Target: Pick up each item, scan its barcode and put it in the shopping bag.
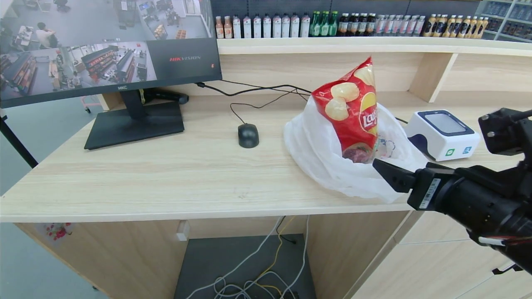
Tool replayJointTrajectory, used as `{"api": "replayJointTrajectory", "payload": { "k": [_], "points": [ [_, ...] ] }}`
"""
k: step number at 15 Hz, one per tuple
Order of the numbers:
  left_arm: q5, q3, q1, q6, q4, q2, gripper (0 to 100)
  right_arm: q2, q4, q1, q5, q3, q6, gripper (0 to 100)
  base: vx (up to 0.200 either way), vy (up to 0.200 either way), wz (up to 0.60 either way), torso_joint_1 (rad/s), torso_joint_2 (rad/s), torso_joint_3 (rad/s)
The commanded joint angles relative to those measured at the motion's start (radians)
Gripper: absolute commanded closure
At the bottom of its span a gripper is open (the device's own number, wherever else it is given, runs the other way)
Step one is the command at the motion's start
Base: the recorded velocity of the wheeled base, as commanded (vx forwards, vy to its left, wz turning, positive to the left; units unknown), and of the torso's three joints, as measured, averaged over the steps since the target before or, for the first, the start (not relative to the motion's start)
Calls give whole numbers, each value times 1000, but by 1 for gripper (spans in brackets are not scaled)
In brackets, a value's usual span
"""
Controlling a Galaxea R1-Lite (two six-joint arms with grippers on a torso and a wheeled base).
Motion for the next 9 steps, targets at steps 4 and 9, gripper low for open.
{"api": "replayJointTrajectory", "payload": {
  "k": [4,9],
  "points": [
    [0,0,0,0,0,0,0,-234,1,12,7,147,-78,0,0,0,0,0,0,0],
    [0,0,-2,0,0,0,0,-579,6,12,101,376,-172,0,0,0,0,0,0,0]
  ]
}}
